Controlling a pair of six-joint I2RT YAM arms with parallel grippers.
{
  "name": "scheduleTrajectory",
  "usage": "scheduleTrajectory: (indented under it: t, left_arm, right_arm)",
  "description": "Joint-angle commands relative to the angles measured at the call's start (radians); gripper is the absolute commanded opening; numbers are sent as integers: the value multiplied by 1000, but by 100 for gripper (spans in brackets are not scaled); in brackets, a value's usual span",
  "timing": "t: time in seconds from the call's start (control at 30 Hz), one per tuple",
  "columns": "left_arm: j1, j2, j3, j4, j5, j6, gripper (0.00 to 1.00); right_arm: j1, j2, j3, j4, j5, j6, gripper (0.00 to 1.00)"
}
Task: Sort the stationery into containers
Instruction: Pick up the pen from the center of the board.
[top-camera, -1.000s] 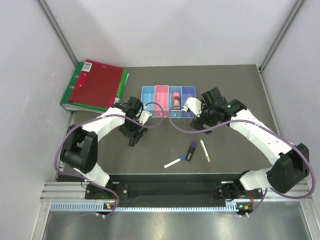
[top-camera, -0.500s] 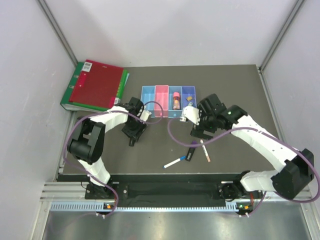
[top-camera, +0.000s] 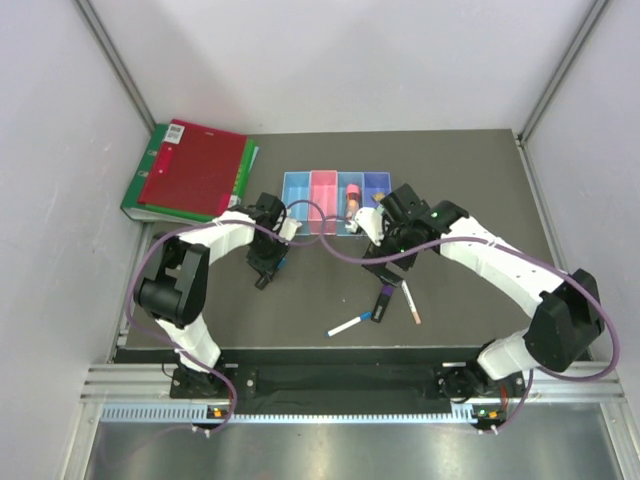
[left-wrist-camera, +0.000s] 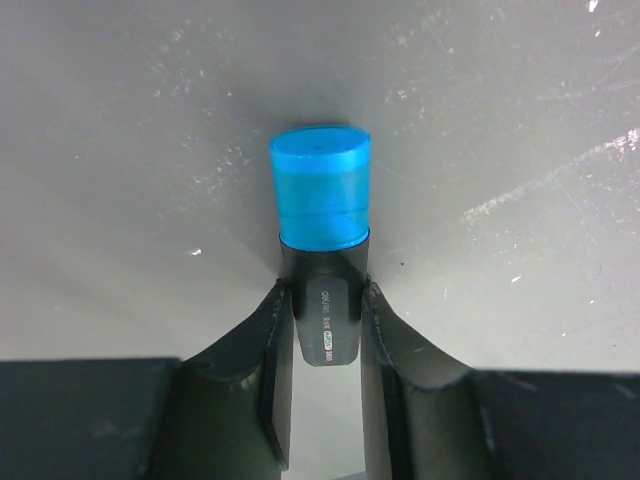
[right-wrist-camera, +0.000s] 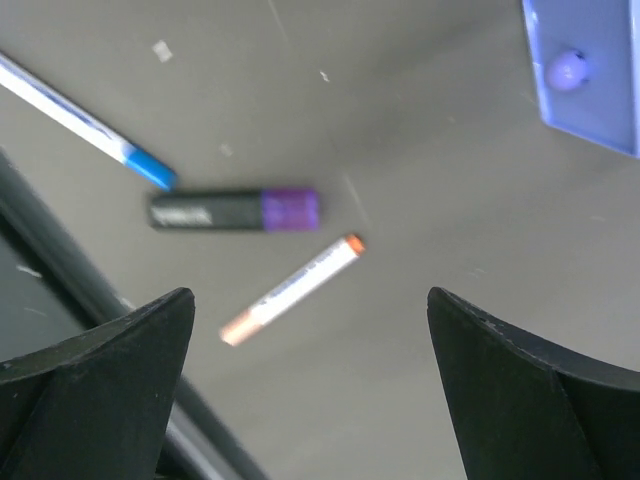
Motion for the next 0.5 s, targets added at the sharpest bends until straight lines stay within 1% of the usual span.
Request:
scheduleTrajectory:
  t: [0.0,0.03,0.07,0.13,0.17,0.2,0.23,0.3,0.47]
  left_arm:
    - [9,-41,45,7,2,40,0]
    - [9,-64,52,-13,-1,50,0]
    - [11,-77,59,-22,-9,60,0]
    - [11,-119,85,-42,-21,94,0]
    - [12,-133,104,-61,-27,103,0]
    - [12,-145,114,-71,-31,123,0]
    - [14,-166,124,-82,-31,131,0]
    - [15,-182,150,-111,-34,146,0]
    - [14,-205,223,-174,-23,159,0]
  right_arm:
    - [-78,38,71,32,-192,265,99]
    - [-97,40,60,42,-247,325,100]
    - [-138,47,48,50,-275,354,100]
    - [-178,61,2,59,-327,438,100]
    - [-221,76,-15,79,-390,463,99]
    - [-242,84,-34,93,-417,483,100]
    - [-259,90,-64,105,-471,544,100]
    - [-288,112,-86,138,-499,570,99]
    - [-293,187,-135,150,-534,612,100]
